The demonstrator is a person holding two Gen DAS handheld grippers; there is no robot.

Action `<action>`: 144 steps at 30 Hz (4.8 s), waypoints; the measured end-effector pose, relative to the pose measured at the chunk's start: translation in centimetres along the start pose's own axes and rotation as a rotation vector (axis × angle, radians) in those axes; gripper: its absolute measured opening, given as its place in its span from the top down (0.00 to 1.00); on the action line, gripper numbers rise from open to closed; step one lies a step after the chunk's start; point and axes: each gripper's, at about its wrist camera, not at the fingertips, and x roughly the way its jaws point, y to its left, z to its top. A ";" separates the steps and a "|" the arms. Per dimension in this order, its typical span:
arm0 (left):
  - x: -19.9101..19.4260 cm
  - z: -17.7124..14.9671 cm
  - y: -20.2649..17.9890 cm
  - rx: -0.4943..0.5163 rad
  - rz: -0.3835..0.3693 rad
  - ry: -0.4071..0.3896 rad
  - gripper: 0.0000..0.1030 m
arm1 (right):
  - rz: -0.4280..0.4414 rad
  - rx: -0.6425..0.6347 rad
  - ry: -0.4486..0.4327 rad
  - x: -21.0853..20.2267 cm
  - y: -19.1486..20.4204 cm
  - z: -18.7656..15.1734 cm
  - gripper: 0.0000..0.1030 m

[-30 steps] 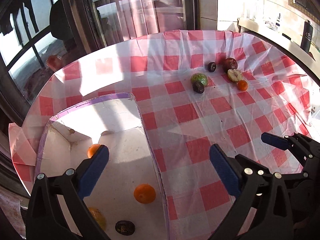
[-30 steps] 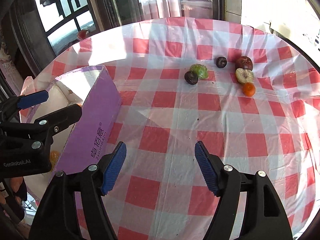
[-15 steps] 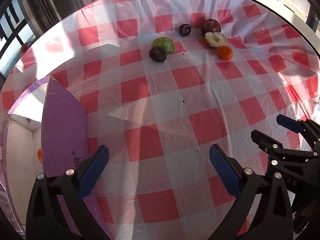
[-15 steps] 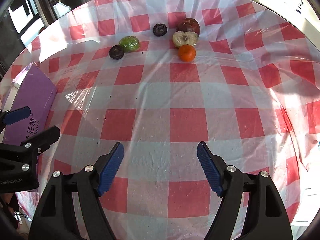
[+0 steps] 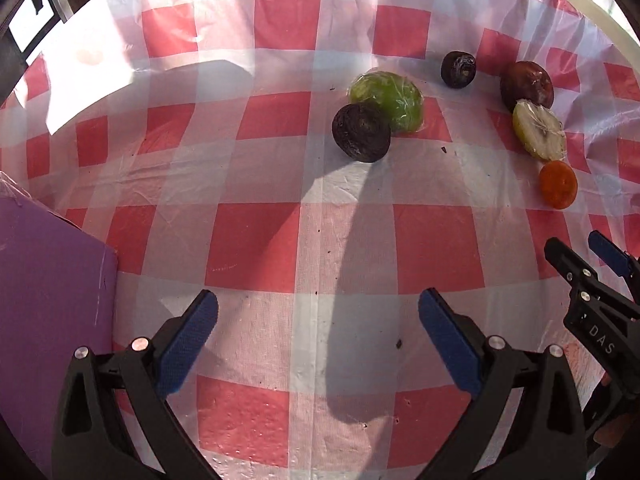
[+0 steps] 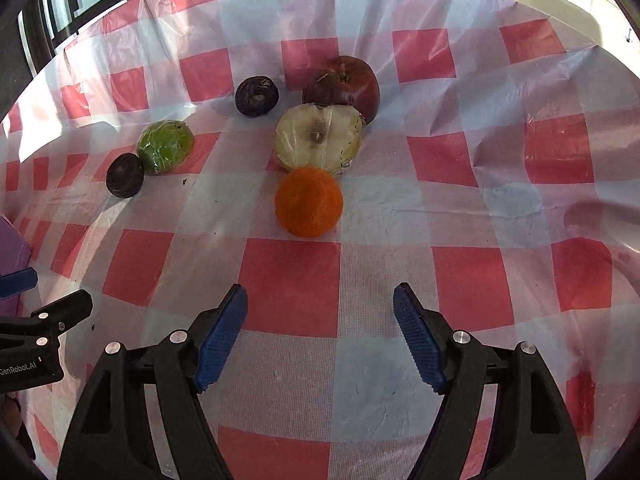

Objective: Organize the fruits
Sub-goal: 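Grasp a mangosteen with the left tool while the right tool grasps the small orange, then carry the mangosteen and orange into the white box and open both tools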

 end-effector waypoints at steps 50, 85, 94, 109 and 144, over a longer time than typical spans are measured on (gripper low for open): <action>-7.4 -10.5 -8.3 0.198 -0.255 -0.114 0.63 | -0.002 -0.013 -0.080 2.1 0.6 2.5 0.59; -19.0 -11.9 15.6 0.157 -0.174 -0.277 0.63 | -0.020 -0.370 0.186 -16.8 21.4 -11.3 0.65; -18.2 -12.9 20.2 0.141 -0.148 -0.245 0.63 | -0.048 -0.471 0.163 -17.6 25.7 -11.4 0.65; -17.6 -13.7 24.7 0.141 -0.140 -0.234 0.63 | -0.062 -0.501 0.132 -18.4 30.2 -11.2 0.65; -11.1 -17.6 34.1 0.102 -0.047 0.072 0.58 | 0.203 -0.645 0.082 -18.6 42.6 -12.0 0.65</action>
